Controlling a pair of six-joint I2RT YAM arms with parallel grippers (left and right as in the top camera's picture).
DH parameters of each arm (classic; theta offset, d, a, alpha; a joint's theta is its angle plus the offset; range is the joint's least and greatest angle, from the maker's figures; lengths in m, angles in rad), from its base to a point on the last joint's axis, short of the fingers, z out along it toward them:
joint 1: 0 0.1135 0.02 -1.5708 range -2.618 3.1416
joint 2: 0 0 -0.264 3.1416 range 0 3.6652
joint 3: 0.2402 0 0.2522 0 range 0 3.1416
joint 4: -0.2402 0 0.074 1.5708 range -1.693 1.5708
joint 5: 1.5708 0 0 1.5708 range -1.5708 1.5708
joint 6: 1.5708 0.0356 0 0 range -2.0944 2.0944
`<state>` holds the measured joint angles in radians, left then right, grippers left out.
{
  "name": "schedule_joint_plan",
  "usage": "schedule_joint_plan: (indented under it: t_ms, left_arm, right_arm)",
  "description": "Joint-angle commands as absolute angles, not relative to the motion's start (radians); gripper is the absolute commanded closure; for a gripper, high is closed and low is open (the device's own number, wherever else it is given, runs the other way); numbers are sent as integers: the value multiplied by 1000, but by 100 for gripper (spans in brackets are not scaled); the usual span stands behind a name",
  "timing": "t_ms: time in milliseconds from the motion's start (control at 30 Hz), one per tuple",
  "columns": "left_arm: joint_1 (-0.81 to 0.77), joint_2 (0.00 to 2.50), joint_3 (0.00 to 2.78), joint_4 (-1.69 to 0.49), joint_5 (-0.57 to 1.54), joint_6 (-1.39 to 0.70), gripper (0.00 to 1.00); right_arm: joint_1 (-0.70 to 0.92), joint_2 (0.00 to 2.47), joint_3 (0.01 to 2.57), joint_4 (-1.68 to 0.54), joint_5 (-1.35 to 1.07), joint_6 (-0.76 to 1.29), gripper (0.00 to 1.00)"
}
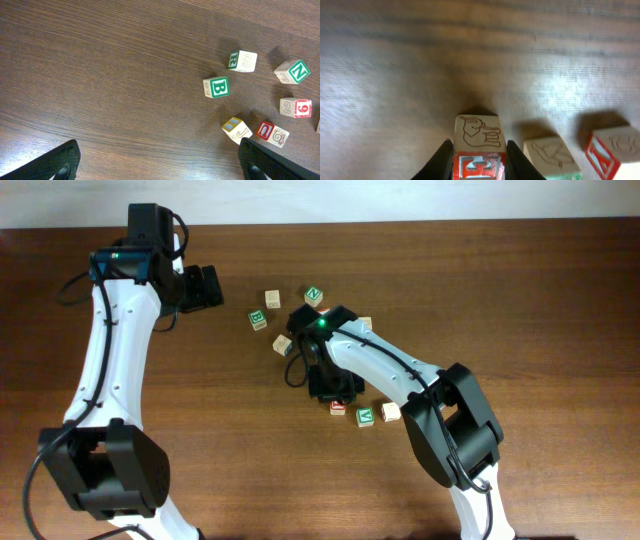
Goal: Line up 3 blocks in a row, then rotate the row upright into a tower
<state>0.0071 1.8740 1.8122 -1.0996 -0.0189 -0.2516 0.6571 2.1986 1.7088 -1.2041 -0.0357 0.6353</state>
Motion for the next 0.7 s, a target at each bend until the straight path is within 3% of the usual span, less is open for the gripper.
schedule_joint_plan:
  t_ms: [0,300,667]
  left_arm:
    - [8,1883,1827,-1101,-23,-258,1]
    - [8,1883,1827,-1101,-23,-258,1]
    - [8,1883,1827,-1101,-23,-258,1]
  right_arm:
    - [661,2215,1703,-1262,-60,645,76]
    - [661,2215,1703,-1329,36,633,69]
    - [661,2215,1702,-1394,38,633,69]
